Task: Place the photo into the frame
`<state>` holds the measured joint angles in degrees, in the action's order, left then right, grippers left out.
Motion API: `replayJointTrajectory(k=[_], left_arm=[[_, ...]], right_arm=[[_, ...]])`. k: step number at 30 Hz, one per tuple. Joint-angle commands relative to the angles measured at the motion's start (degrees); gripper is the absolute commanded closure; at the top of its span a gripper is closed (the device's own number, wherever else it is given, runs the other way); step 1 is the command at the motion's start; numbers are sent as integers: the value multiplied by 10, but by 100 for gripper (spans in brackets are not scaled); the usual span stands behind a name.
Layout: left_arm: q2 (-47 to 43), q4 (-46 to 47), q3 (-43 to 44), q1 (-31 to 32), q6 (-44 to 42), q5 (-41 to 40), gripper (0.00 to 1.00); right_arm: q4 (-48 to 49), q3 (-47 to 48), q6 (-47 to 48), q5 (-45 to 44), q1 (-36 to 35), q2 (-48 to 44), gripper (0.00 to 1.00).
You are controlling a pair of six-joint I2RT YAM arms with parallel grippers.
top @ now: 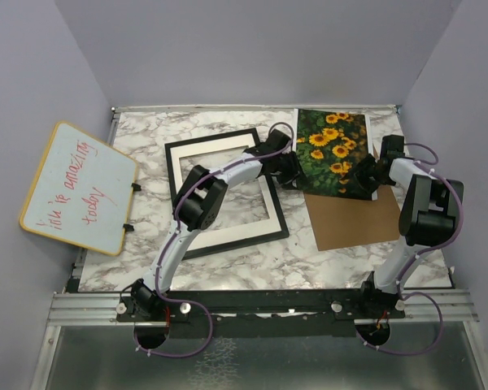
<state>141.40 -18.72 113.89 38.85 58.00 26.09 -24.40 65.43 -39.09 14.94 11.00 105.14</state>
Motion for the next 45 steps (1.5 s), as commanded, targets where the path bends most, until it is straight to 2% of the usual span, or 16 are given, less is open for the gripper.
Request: replayJointTrajectory(k=[1,7,14,17,22,27,32,36,41,45], left_arm=[[3,18,-23,-1,27,29,65],[-9,21,-29,-11,18,17,100],[-47,-6,-30,-29,-35,-9,100],[-79,-49,-21,-36,-105,-24,100],[-139,-132,-8,-39,-236,-74,100],[-189,-195,-7,-39,-341,-127,100],[-259,-199,-51,-36,-440,-176,100],[-305,-195,-83,-24,-515,-232,100],[-351,-161,-130,-12,-555,-283,100],[-390,-107,-179,-4,-564,-291,100]], right_arm=[[-1,-17,-2,6,4,23,41],[-5,-11,4,6,5,18,41],[-4,8,39,27,4,-21,38],[-10,30,58,47,4,-33,36],[23,29,66,98,1,-75,23],[25,66,61,143,-26,-76,18],[25,140,25,154,-79,-63,9],[17,213,-9,134,-129,-49,7],[18,275,-45,95,-164,-30,7],[-50,352,-45,58,-176,20,7]])
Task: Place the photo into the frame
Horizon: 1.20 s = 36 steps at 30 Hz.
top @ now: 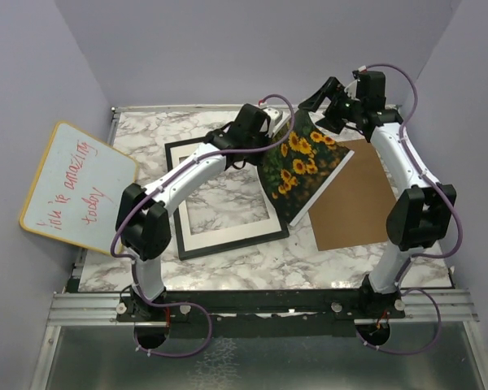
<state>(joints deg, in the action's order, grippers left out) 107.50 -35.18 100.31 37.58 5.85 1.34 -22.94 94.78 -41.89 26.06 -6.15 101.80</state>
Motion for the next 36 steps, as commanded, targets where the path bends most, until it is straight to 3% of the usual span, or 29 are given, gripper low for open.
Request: replayJointTrajectory(k=[1,12,22,28,32,36], left_arm=[[-61,72,-58,11,-45,-44,100],[-138,194,-170,14,-77,-32,100],[-146,213,-185,14,-104,-14,100],[-158,205,-181,8,-145,7,100],[-162,180,-157,-17,-155,69,100],[-160,176,-137,-63,-143,129,100]], right_arm=[[-82,75,-16,-64,-7,65,8],[-108,123,-8,-51,-21,123,11],[-66,138,7,8,-29,136,15],[-80,143,184,-37,-29,121,15],[-17,70,328,-32,-29,64,14],[39,-2,412,-13,-29,13,14]])
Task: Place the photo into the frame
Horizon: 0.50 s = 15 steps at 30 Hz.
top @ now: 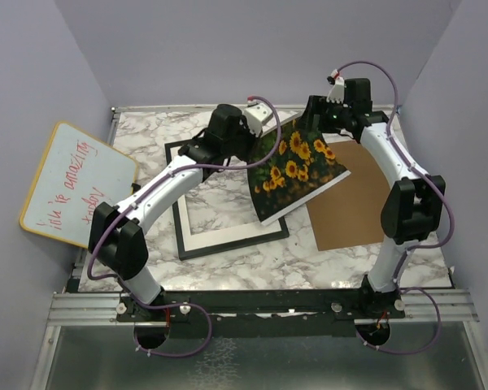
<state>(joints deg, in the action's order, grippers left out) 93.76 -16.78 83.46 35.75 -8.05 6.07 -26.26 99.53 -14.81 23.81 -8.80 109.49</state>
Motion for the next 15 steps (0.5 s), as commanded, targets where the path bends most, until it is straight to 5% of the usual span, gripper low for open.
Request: replayJointTrajectory(k=[1,10,15], left_arm=[[-20,-6,38,-59,6,95,100],[56,-85,172,-152,215,189,100],[78,-93,189,-182,346,230,100]], right_arm=[[87,-71,151,16,-3,-78,14],[424,-390,157,106,-16,-252,15],[484,-484,216,91,-62,-304,15]])
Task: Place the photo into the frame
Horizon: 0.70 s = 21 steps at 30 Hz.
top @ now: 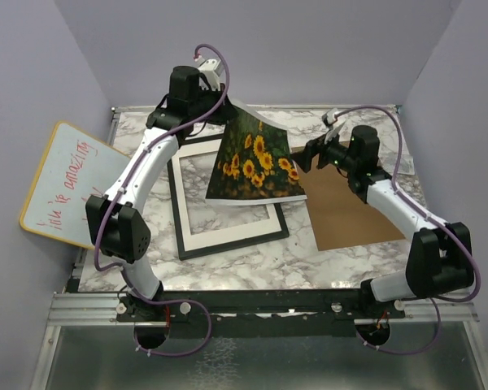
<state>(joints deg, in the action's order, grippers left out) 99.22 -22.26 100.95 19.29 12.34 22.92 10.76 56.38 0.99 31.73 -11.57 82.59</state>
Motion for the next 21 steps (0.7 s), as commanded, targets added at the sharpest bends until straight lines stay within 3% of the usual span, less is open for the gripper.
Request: replayJointTrajectory(k=[1,8,11,15,21], left_arm=[[26,-38,17,-21,162,68,100],[30,-38,25,-46,288,57,100],[25,-32,20,-68,342,49,100],[5,11,-9,-90,409,48,100],[-21,52,-54,-97,490,49,100]], right_arm=[[127,-74,76,4,-48,-44,15],[308,-207,176,-103,-156,-71,15],[362,-248,223,-168,-211,-70,10],[383,-271,246,-186,-261,-65,10],[483,-278,284,-235,-315,15,11]])
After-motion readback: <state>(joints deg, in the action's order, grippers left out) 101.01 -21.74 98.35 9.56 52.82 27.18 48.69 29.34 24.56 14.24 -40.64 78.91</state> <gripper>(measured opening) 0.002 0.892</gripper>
